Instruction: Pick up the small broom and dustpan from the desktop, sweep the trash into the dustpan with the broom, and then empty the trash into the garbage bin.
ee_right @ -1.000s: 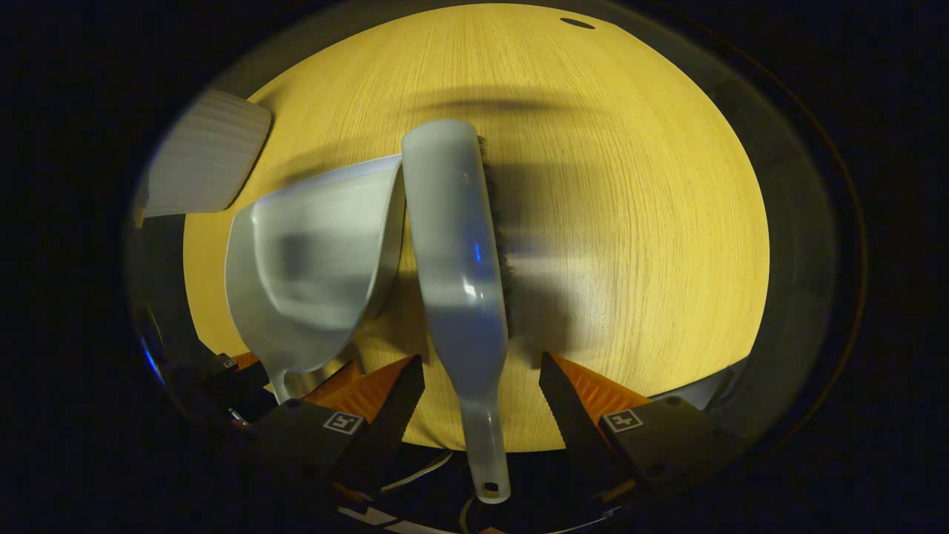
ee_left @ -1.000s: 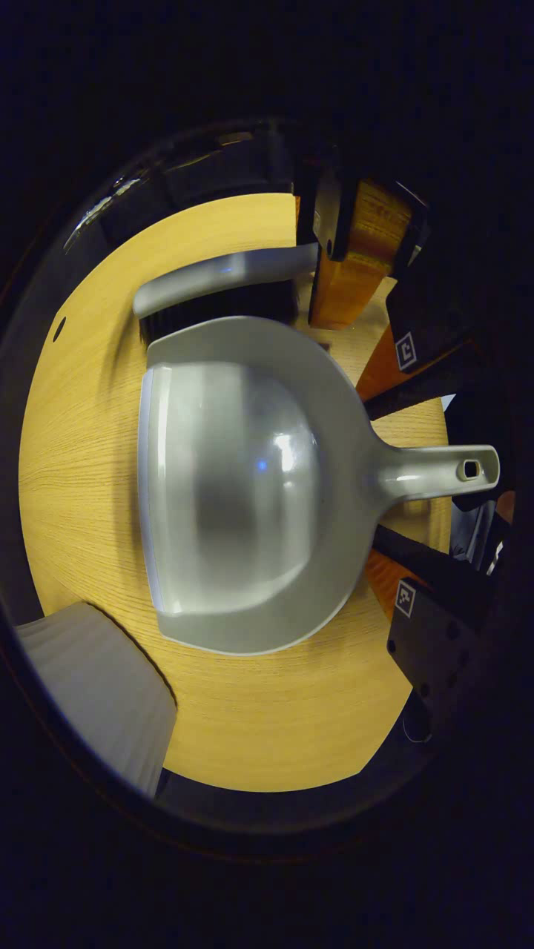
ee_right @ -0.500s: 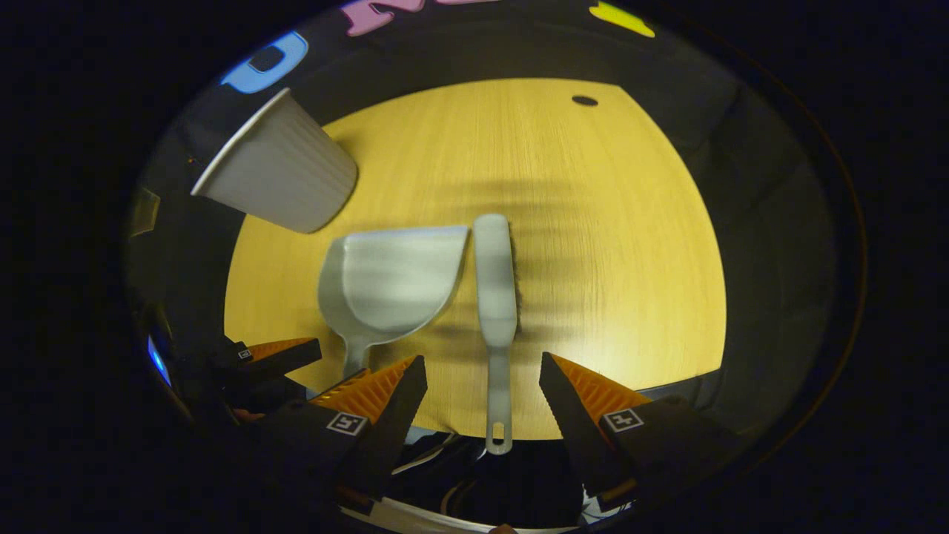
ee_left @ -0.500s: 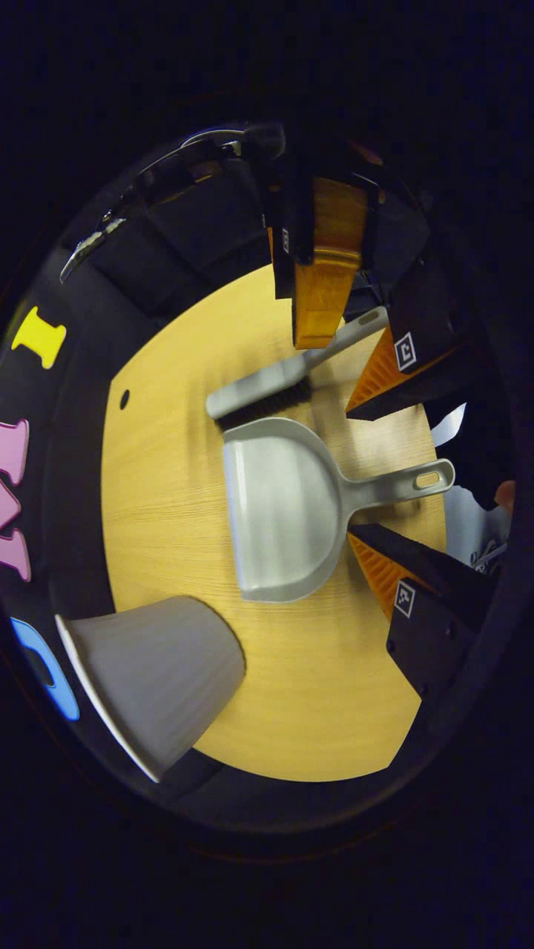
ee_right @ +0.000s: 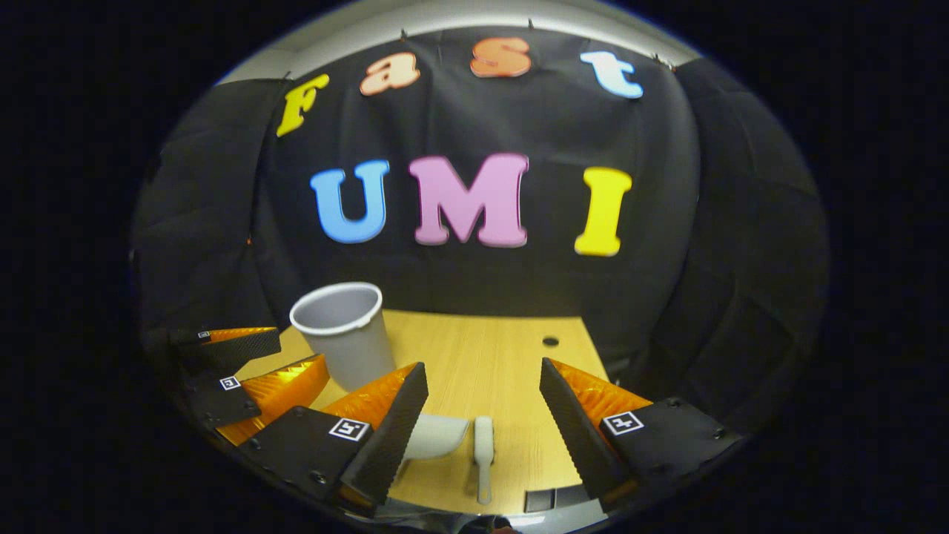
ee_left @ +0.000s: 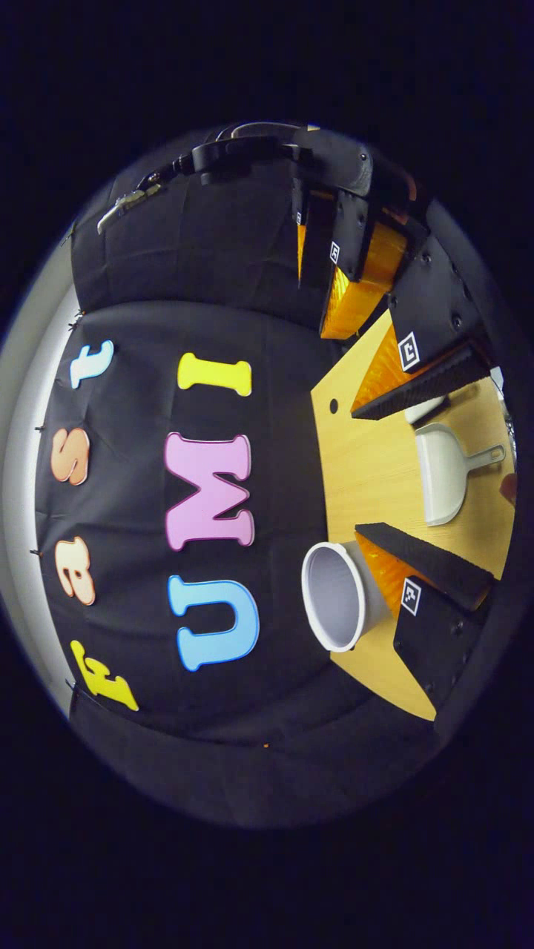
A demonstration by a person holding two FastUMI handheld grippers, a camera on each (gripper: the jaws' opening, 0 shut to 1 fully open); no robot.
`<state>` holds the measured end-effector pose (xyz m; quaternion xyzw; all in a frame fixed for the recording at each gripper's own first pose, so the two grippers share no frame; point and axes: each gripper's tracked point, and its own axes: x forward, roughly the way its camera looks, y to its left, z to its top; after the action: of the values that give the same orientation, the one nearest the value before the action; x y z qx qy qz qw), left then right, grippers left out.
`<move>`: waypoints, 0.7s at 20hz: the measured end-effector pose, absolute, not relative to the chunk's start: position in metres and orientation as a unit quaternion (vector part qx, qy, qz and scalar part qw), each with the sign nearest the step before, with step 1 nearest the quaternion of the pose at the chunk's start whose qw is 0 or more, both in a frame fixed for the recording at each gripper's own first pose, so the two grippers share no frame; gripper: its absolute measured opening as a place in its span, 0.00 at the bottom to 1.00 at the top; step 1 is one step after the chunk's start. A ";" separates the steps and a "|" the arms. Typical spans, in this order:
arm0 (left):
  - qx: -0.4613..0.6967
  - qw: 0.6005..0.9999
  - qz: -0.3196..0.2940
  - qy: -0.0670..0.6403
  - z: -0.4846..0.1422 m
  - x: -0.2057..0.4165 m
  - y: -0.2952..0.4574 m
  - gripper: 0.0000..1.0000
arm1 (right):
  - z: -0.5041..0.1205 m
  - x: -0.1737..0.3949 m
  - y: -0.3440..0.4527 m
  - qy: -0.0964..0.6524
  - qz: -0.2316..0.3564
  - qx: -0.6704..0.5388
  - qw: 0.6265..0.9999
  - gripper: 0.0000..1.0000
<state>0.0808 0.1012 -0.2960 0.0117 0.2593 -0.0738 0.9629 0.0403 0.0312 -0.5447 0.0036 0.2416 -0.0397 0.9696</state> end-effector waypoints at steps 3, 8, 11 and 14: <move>-0.037 0.973 -0.063 0.218 -0.292 0.080 0.112 0.84 | -0.531 0.049 0.033 0.151 -0.035 -0.019 0.988 0.98; -0.042 0.993 0.003 0.106 -0.273 0.081 0.139 0.81 | -0.532 0.057 0.026 0.042 -0.018 -0.027 0.999 0.99; -0.012 0.995 0.037 0.088 -0.263 0.074 0.146 0.80 | -0.549 0.061 0.027 0.025 0.006 -0.030 0.999 0.95; -0.006 0.995 0.053 0.088 -0.254 0.068 0.143 0.81 | -0.540 0.058 0.027 0.029 0.032 -0.014 0.999 0.96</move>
<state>0.0678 0.1425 -0.2538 -0.0057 0.0878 0.0525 0.9947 0.0583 0.0270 -0.5404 -0.0136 0.0292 0.0318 0.9990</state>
